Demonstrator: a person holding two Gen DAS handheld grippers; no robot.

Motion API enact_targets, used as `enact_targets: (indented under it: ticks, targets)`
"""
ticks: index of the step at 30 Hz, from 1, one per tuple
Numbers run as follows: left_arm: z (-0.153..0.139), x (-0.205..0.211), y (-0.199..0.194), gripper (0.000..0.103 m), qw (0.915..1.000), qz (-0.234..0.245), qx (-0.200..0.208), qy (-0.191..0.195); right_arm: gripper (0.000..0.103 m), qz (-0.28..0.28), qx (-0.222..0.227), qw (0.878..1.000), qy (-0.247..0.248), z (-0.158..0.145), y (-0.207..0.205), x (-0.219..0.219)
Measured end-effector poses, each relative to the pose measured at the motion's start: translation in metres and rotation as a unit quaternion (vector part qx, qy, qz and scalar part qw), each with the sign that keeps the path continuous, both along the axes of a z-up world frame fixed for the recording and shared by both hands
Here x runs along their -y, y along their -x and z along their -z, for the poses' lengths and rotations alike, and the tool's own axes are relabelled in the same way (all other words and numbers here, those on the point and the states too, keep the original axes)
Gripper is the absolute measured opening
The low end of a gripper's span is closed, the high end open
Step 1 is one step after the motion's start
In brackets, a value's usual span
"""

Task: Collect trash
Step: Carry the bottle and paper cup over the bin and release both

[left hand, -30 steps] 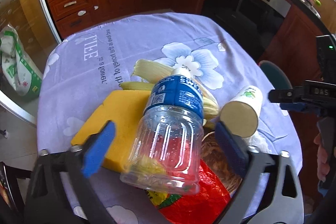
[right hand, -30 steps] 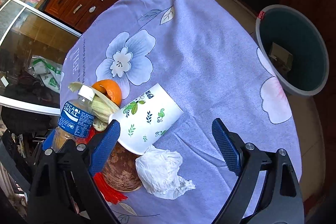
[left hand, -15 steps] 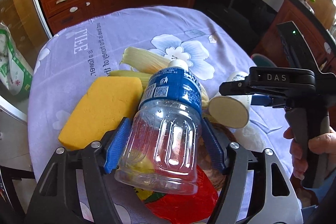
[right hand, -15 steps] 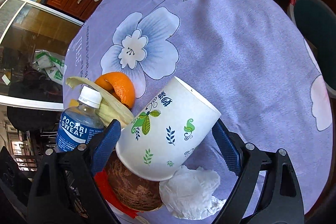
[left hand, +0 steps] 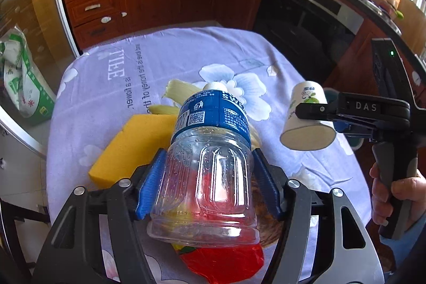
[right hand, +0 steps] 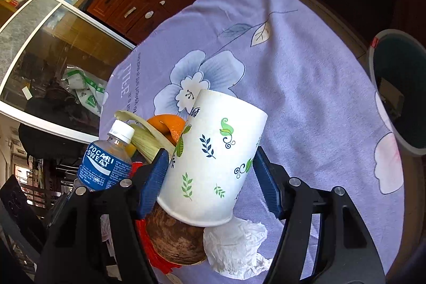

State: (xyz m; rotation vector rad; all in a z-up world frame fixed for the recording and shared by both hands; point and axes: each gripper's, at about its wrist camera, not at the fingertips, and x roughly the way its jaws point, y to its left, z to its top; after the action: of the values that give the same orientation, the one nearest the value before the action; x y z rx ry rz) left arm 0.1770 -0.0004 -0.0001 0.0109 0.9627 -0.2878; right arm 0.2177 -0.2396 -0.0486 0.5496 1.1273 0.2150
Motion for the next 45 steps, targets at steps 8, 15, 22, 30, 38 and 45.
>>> enact_targets:
  ticks: [8,15,22,30,38,45]
  targets:
    - [-0.031,0.036,0.012,0.066,0.9993,0.026,0.025,0.009,0.062,0.038,0.015,0.999,-0.018,-0.007,0.023,0.054]
    - [-0.027,0.107,0.012,0.066,0.9968,0.077,0.016,0.011,0.062,0.104,0.033,0.994,-0.026,-0.013,0.053,0.131]
    - [-0.014,0.201,0.004,0.066,0.9896,0.144,0.002,-0.008,0.063,0.190,0.048,0.980,-0.030,-0.008,0.090,0.227]
    - [0.004,0.303,-0.008,0.066,0.9765,0.212,-0.018,-0.038,0.063,0.259,0.034,0.964,-0.053,0.024,0.117,0.302]
    - [0.038,0.372,-0.026,0.066,0.9653,0.250,-0.050,-0.056,0.063,0.281,0.018,0.958,-0.056,0.045,0.117,0.326]
    - [0.072,0.402,-0.042,0.066,0.9592,0.261,-0.080,-0.075,0.063,0.289,0.006,0.956,-0.054,0.059,0.108,0.338]
